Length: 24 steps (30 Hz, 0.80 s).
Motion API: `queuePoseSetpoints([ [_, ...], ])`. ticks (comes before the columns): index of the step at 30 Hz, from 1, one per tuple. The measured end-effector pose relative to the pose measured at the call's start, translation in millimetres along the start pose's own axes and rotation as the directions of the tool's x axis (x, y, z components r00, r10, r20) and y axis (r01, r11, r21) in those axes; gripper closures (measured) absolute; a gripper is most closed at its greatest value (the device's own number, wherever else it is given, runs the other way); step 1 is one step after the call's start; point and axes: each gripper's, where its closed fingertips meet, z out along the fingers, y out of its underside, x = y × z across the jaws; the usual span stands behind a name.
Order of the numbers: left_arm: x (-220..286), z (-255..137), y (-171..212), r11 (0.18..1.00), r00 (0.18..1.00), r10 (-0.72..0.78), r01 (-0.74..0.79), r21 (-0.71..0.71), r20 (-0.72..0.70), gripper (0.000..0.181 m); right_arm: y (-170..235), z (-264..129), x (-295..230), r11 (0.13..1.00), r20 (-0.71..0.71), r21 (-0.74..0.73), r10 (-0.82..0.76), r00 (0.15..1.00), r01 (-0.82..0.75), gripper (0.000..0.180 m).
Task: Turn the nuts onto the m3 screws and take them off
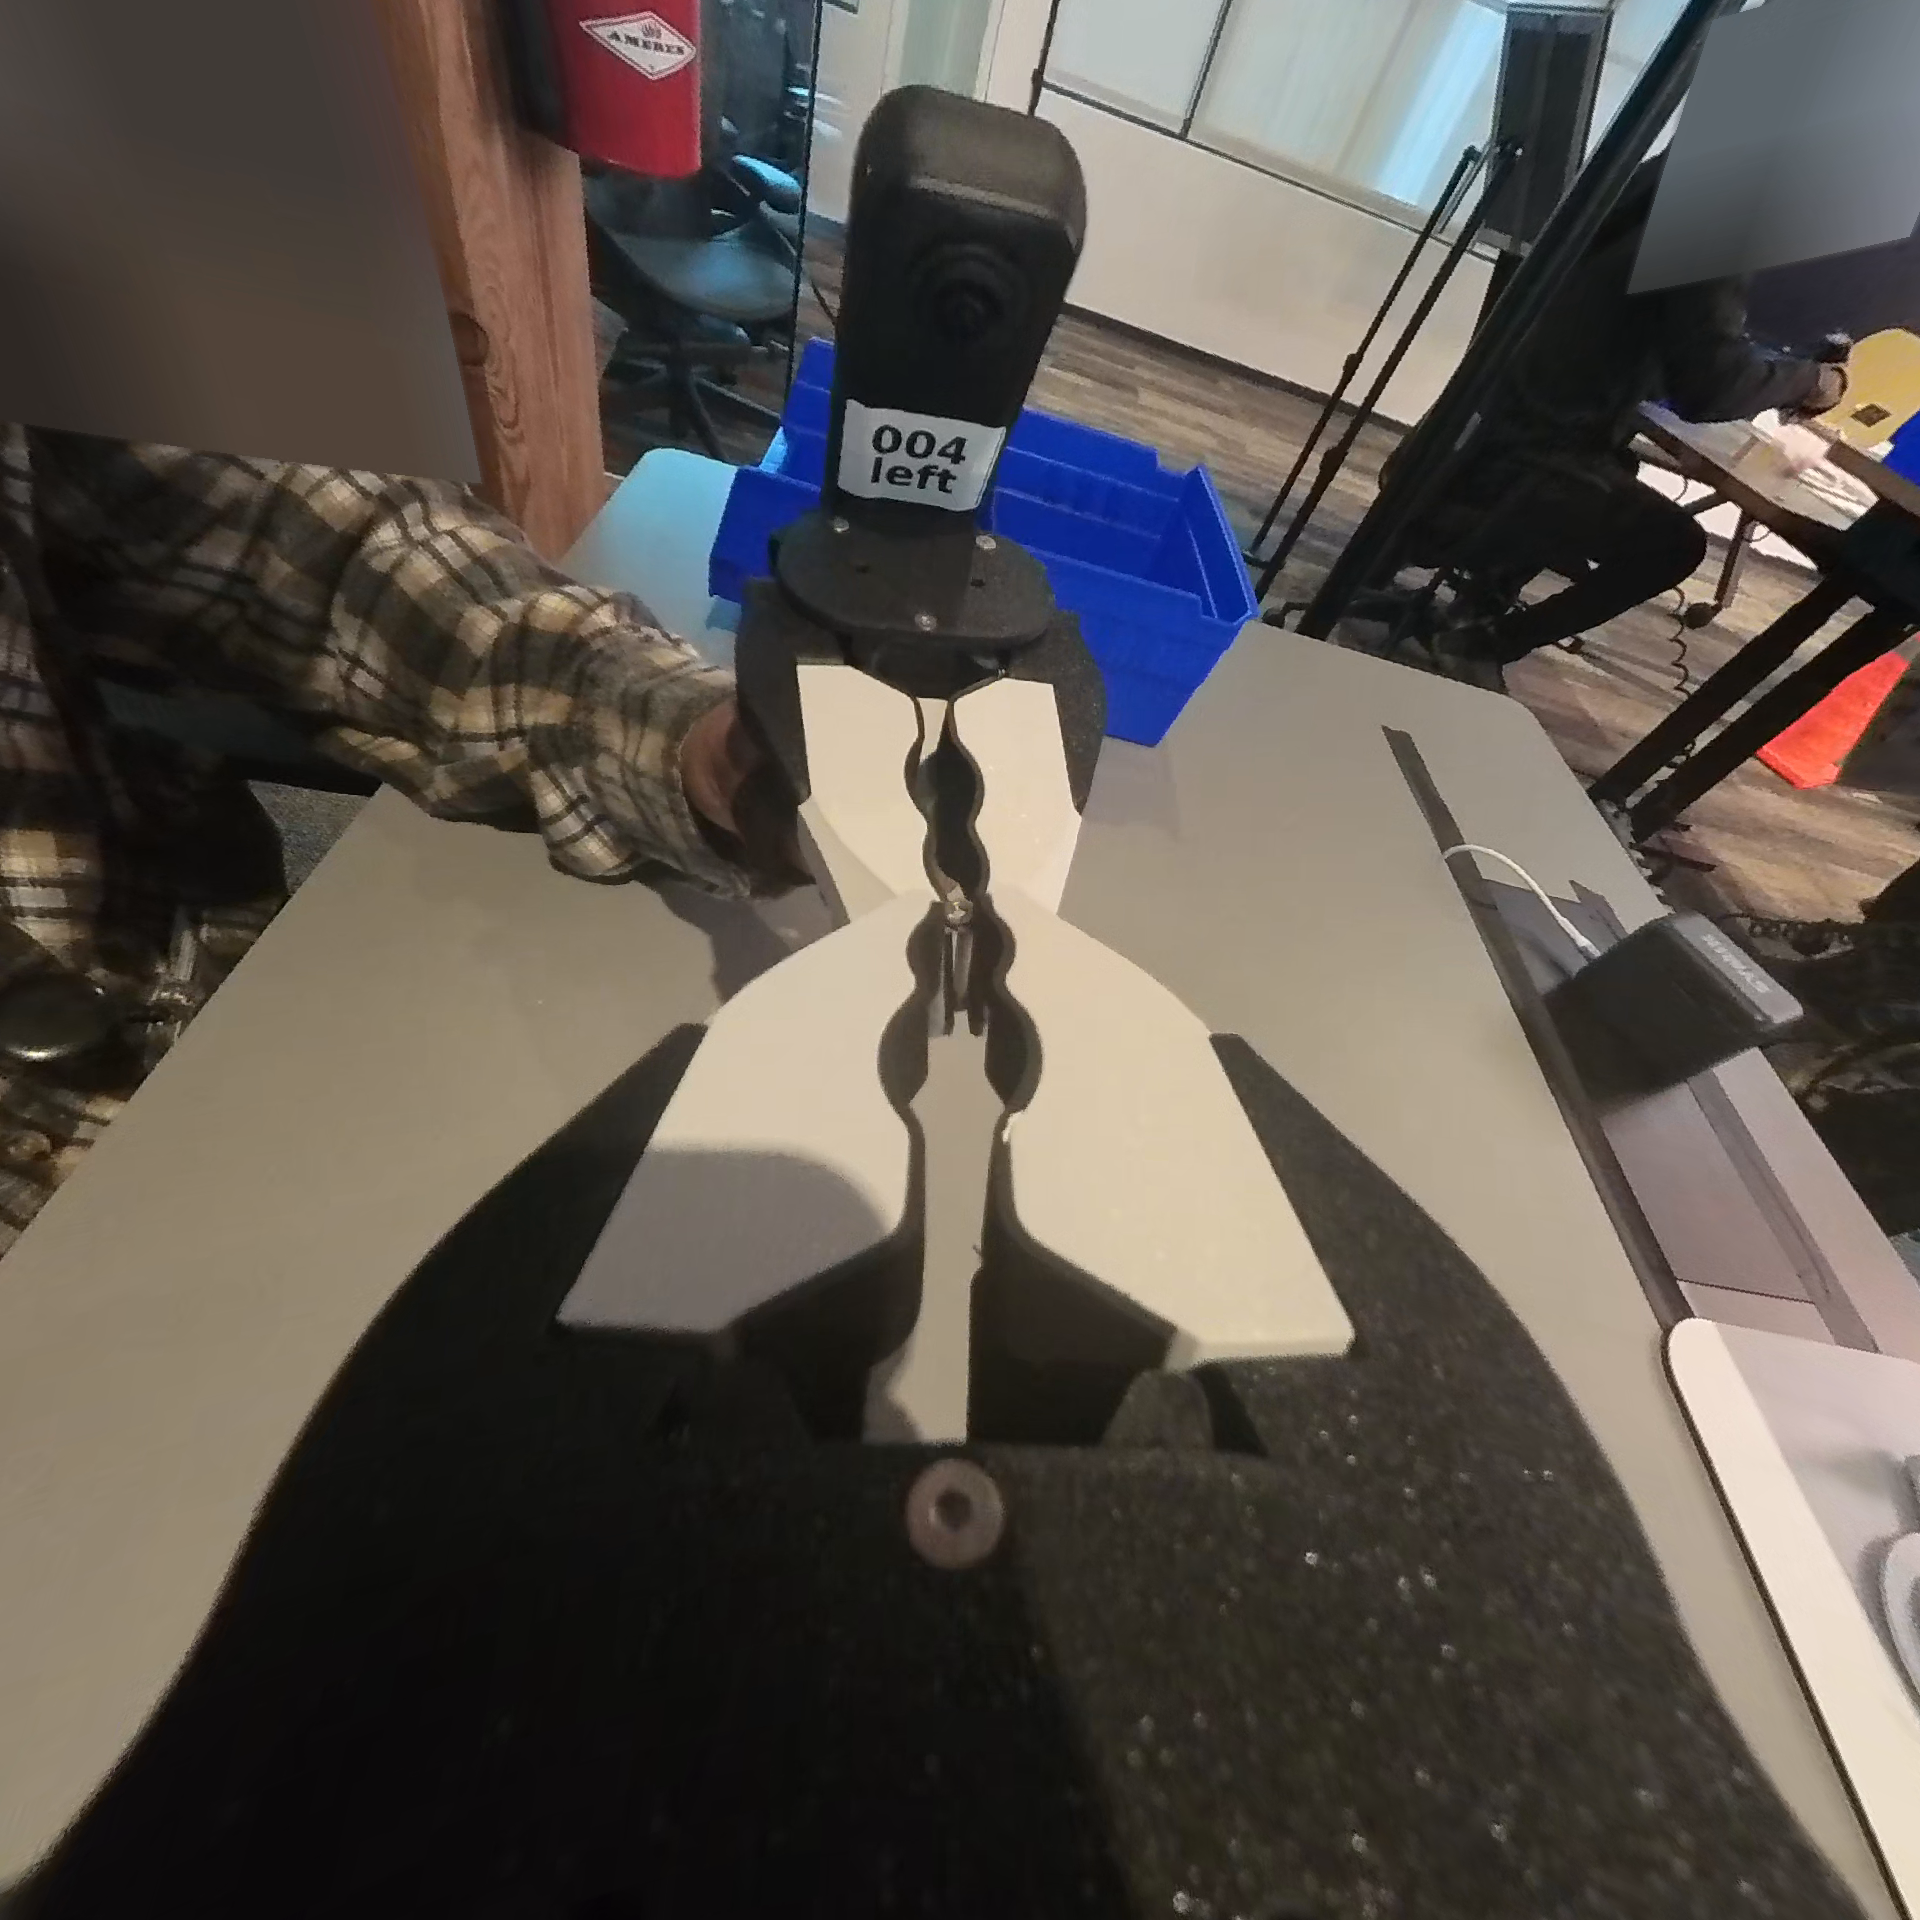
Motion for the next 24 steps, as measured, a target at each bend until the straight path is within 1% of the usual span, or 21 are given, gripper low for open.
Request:
queuePoseSetpoints([
  [9,0.7,0.7,0.9,1.000,1.000,0.006,-0.006,-0.007,-0.001,0.177,0.2,0.1,-3.0,1.000,0.019,-0.013,0.003,1.000,-0.003,0.175],
  [21,1.8,1.4,1.1,1.000,1.000,0.019,-0.019,-0.014,0.001,0.177,1.2,-3.6,-5.6,0.999,0.009,-0.031,-0.022,1.000,0.022,0.175],
  [24,1.1,1.0,1.1,1.000,1.000,0.018,-0.018,-0.013,0.004,0.177,-5.0,-8.3,-3.7,1.000,-0.011,0.007,-0.021,1.000,0.021,0.175],
])
